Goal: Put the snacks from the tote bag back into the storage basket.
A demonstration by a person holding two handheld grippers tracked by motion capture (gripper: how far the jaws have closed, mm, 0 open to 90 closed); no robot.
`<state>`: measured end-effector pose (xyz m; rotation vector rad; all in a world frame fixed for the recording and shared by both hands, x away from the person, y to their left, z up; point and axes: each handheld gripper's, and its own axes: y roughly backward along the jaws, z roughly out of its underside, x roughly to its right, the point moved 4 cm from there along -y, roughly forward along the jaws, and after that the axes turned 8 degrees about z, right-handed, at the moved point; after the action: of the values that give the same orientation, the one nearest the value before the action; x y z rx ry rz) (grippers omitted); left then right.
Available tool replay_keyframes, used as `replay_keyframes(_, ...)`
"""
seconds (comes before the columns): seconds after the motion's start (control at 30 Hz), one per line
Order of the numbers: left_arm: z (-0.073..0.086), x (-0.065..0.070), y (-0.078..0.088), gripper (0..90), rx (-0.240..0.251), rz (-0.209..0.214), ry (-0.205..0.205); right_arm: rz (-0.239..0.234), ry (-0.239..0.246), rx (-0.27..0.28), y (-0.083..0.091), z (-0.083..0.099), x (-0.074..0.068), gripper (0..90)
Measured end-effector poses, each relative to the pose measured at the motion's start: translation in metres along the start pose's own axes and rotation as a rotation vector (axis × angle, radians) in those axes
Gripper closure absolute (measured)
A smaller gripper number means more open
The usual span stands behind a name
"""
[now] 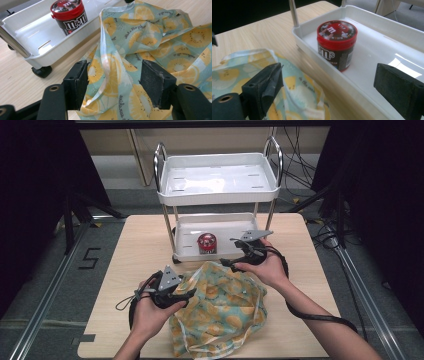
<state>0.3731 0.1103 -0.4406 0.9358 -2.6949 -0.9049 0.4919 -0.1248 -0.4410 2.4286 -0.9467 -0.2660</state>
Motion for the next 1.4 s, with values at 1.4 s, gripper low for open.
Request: replay_keyframes(1.4, 0.013, 0.002, -0.007, 37.0, -0.028, 0.003, 0.021, -0.009, -0.006, 0.024, 0.069, 0.082, -0.007, 10.5)
